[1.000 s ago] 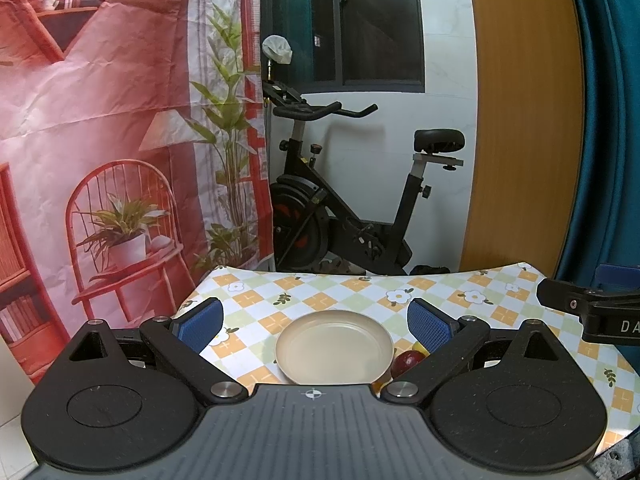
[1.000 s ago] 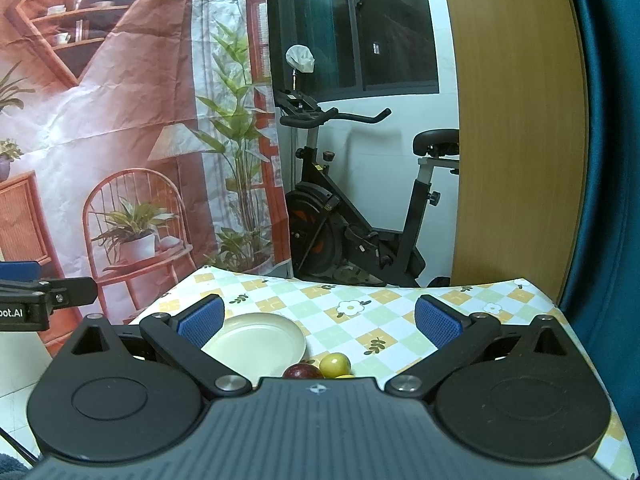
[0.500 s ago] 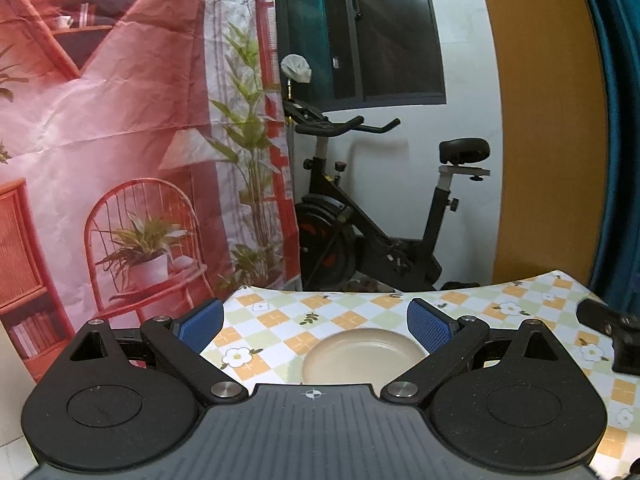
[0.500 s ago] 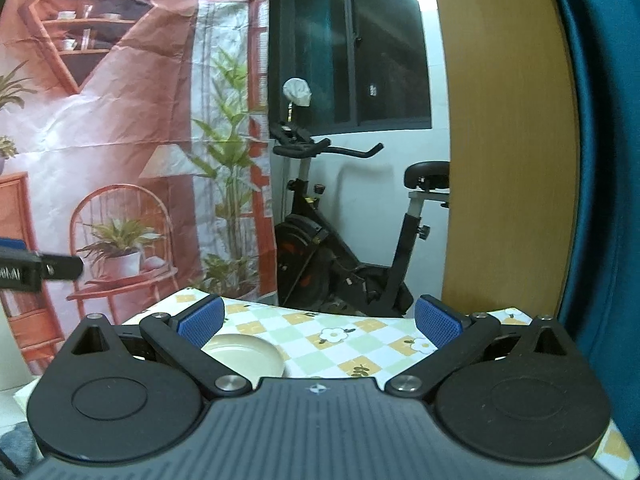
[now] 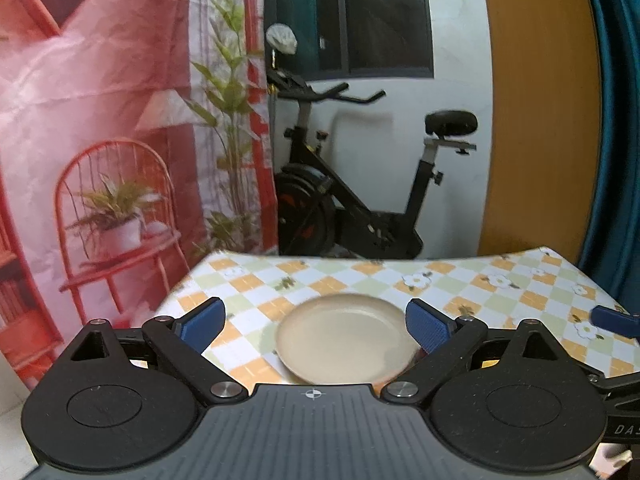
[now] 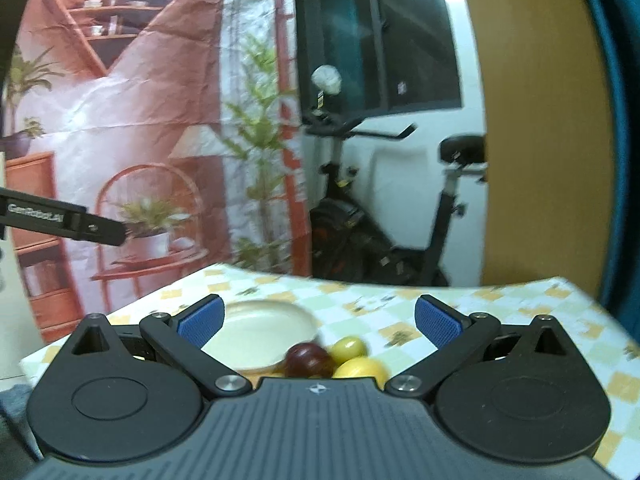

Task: Organize fruits
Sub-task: 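Move the right tool toward the green apple near the fruit pile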

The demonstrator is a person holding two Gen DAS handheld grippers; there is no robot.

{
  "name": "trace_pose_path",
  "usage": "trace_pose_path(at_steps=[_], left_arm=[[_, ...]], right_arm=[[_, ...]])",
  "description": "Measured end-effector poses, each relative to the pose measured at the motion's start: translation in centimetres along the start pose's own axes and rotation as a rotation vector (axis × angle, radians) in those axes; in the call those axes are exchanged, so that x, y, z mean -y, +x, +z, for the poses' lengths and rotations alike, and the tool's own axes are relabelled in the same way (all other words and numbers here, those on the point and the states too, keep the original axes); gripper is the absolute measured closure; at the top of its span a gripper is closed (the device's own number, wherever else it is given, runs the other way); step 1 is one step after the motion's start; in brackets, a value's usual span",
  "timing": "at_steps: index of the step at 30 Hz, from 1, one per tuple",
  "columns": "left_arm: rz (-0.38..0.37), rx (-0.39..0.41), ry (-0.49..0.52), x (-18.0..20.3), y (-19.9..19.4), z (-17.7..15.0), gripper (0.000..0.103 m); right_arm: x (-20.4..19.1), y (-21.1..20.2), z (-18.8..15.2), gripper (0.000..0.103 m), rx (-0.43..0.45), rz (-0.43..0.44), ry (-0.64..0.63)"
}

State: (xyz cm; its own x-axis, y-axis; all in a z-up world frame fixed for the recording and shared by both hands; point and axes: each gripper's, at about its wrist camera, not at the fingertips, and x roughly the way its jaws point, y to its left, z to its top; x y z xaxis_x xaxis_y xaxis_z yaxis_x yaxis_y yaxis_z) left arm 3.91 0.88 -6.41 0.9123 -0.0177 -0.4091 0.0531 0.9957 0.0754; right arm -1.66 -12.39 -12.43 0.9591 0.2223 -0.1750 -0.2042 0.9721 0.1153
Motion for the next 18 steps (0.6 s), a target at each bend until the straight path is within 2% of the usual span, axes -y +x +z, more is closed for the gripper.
trace_pose_path(at_steps=[2,7,11,18], left_arm=[[-0.007,-0.025,-0.003,0.1,0.4,-0.4,0.005],[-0.023,-0.021,-0.029,0.0,0.7,-1.7,0.005],[-0.035,-0.017,-0.028,0.2,1.0,-2.4,0.006],[-0.098,-0.060,-0.038,0.5,1.8,-3.1,0.009]], right_arm=[[0.1,0.2,-0.4,0.000,-0.002,0.035,0.020],[0.9,0.6,-1.0,0.000,-0.003,0.016,0.041],[1.5,0.7,-1.7,0.000,-0.027,0.040,0.060],[1.0,0.4,-2.8,0.000,-0.063,0.053,0.053]])
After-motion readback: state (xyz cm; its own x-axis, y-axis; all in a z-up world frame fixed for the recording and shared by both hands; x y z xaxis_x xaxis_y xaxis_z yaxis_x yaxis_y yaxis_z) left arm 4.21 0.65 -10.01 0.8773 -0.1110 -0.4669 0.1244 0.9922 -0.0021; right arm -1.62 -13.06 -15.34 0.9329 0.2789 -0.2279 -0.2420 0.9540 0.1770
